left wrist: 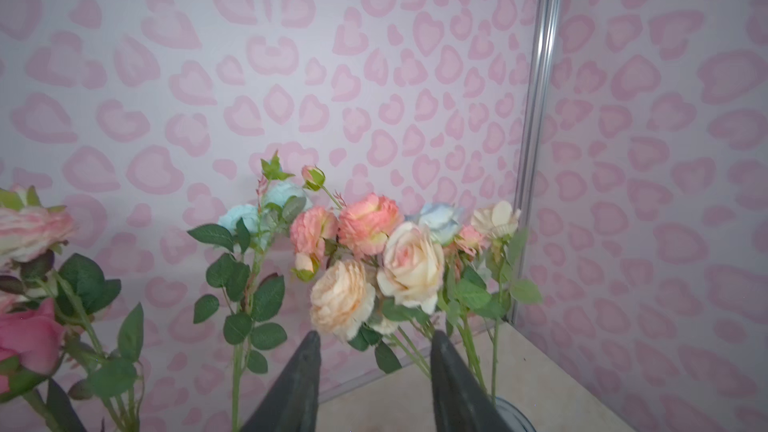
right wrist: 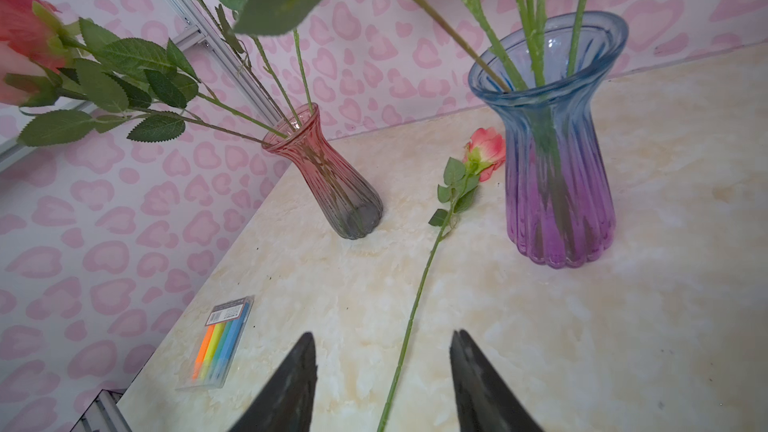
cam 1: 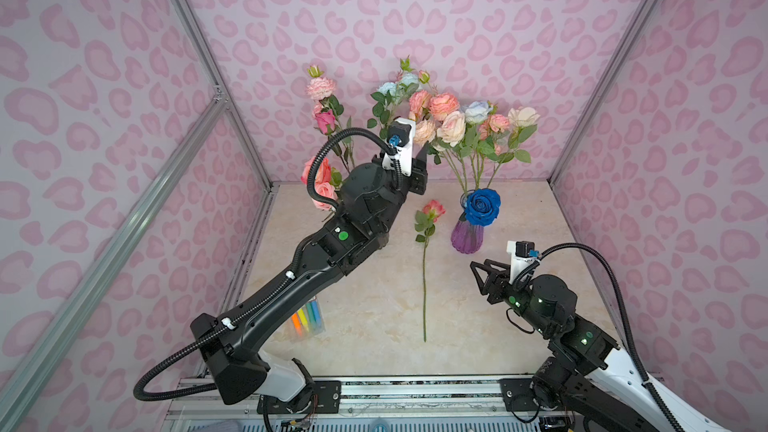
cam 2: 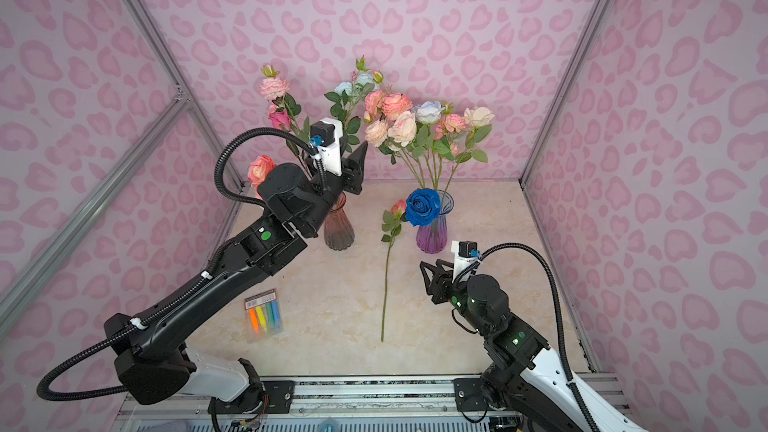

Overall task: Arrange the flowers into the vase
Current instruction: 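Open the left gripper and move it down to the last loose pink rose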

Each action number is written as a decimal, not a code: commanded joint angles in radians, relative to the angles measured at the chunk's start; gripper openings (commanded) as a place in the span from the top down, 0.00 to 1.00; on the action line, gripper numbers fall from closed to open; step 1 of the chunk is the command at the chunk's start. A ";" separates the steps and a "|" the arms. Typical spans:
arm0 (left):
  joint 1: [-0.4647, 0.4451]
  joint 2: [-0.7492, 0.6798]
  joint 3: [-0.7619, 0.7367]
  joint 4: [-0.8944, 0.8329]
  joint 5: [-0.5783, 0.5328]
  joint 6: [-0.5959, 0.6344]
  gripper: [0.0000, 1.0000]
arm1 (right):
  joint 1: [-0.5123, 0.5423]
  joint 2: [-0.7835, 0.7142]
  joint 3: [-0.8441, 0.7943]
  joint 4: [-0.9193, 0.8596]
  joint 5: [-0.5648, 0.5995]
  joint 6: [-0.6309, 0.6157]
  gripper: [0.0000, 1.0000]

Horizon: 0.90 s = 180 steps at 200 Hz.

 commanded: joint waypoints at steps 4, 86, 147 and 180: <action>-0.072 -0.037 -0.117 -0.170 -0.137 -0.112 0.59 | -0.003 -0.018 -0.004 -0.047 0.039 -0.010 0.47; -0.146 0.023 -0.439 -0.265 -0.059 -0.429 0.65 | -0.020 -0.091 -0.039 -0.101 0.040 0.012 0.46; -0.015 0.412 -0.267 -0.316 0.144 -0.446 0.59 | -0.025 -0.117 -0.059 -0.116 0.042 0.017 0.45; 0.021 0.578 -0.141 -0.351 0.201 -0.448 0.59 | -0.039 -0.114 -0.074 -0.105 0.027 0.015 0.44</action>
